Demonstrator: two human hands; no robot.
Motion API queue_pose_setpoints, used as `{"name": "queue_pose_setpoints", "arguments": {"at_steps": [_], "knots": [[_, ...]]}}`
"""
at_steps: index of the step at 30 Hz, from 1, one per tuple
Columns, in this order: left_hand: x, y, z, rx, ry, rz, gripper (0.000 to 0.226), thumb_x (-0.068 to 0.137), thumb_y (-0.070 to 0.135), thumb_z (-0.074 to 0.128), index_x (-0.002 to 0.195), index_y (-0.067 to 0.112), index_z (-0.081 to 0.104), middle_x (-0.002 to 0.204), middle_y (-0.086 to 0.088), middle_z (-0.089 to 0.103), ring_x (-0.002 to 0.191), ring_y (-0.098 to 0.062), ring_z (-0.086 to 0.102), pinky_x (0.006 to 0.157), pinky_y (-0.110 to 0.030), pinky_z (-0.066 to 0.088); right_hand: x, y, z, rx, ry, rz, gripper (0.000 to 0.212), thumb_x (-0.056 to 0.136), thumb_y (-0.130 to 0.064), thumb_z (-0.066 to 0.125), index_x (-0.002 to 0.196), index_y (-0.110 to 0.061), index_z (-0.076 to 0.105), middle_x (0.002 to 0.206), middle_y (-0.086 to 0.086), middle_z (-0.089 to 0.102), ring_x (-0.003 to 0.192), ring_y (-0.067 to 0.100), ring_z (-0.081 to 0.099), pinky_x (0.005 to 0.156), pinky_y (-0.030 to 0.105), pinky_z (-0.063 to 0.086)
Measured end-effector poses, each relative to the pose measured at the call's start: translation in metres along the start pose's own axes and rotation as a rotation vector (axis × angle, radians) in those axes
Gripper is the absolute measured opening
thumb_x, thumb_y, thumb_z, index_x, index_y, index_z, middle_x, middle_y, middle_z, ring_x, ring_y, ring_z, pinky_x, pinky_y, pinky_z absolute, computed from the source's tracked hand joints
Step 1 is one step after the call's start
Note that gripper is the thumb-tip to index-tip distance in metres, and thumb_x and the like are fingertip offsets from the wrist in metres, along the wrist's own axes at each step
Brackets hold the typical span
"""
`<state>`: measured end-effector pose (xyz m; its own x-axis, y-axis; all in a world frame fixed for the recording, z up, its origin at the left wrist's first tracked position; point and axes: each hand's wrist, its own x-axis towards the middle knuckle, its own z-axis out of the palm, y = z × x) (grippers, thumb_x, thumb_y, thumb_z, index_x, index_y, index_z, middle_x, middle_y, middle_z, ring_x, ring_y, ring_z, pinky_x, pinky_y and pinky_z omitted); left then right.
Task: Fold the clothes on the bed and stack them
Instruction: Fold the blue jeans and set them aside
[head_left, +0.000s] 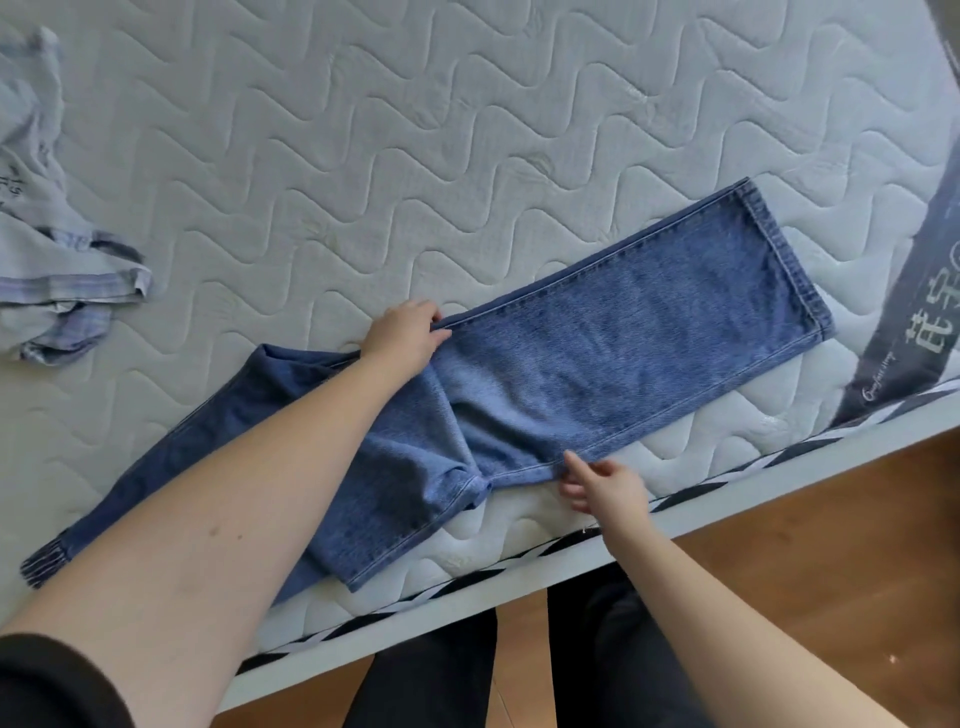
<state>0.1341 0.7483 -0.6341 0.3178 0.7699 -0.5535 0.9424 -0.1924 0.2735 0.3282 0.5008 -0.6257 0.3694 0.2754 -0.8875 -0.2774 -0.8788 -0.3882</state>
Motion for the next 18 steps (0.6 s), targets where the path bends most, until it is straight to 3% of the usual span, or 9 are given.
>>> {"name": "queue_pose_setpoints", "arguments": {"at_steps": [4, 7, 9, 12, 16, 18], "knots": [[0.01, 0.018, -0.001, -0.102, -0.04, 0.05, 0.03, 0.091, 0.034, 0.066, 0.114, 0.016, 0.061, 0.116, -0.007, 0.062, 0.106, -0.027, 0.057, 0.088, -0.036, 0.046, 0.017, -0.027, -0.027, 0.23, 0.137, 0.004, 0.034, 0.092, -0.027, 0.068, 0.108, -0.002, 0.051, 0.08, 0.009, 0.06, 0.07, 0.019, 0.062, 0.063, 0.028, 0.056], [0.022, 0.04, 0.003, -0.104, -0.033, 0.035, 0.021, 0.092, 0.024, 0.065, 0.111, 0.017, 0.064, 0.113, -0.009, 0.066, 0.102, -0.028, 0.059, 0.081, -0.031, 0.044, 0.028, -0.037, -0.043, 0.272, 0.206, 0.017, 0.02, 0.091, -0.016, 0.068, 0.088, -0.002, 0.055, 0.073, 0.009, 0.055, 0.062, 0.018, 0.055, 0.057, 0.022, 0.055], [0.027, 0.05, 0.006, -0.082, 0.002, 0.005, 0.014, 0.092, 0.019, 0.063, 0.107, 0.018, 0.065, 0.111, -0.009, 0.066, 0.1, -0.028, 0.059, 0.077, -0.03, 0.04, 0.031, -0.039, -0.048, 0.29, 0.233, 0.031, 0.024, 0.089, -0.012, 0.07, 0.076, -0.008, 0.051, 0.072, 0.009, 0.056, 0.06, 0.018, 0.054, 0.062, 0.027, 0.054], [0.03, 0.058, 0.009, -0.065, 0.027, 0.011, 0.013, 0.094, 0.021, 0.061, 0.105, 0.015, 0.063, 0.111, -0.01, 0.064, 0.101, -0.031, 0.059, 0.077, -0.032, 0.04, 0.033, -0.04, -0.055, 0.322, 0.181, 0.06, 0.024, 0.09, -0.011, 0.069, 0.077, -0.009, 0.049, 0.072, 0.009, 0.055, 0.063, 0.019, 0.055, 0.069, 0.032, 0.052], [0.04, 0.084, 0.003, -0.151, -0.029, 0.116, 0.025, 0.092, 0.033, 0.065, 0.107, 0.013, 0.065, 0.107, -0.008, 0.067, 0.1, -0.027, 0.06, 0.079, -0.03, 0.042, 0.042, -0.051, -0.076, 0.425, 0.193, 0.001, 0.019, 0.092, -0.016, 0.067, 0.096, -0.005, 0.052, 0.081, 0.008, 0.055, 0.068, 0.015, 0.056, 0.067, 0.023, 0.052], [0.053, 0.11, 0.0, -0.173, -0.078, 0.169, 0.029, 0.091, 0.035, 0.066, 0.11, 0.014, 0.064, 0.109, -0.007, 0.068, 0.101, -0.024, 0.061, 0.084, -0.03, 0.044, 0.051, -0.063, -0.093, 0.507, 0.236, -0.039, 0.035, 0.092, -0.019, 0.068, 0.118, -0.002, 0.052, 0.099, 0.007, 0.057, 0.084, 0.015, 0.059, 0.077, 0.025, 0.052]]}}
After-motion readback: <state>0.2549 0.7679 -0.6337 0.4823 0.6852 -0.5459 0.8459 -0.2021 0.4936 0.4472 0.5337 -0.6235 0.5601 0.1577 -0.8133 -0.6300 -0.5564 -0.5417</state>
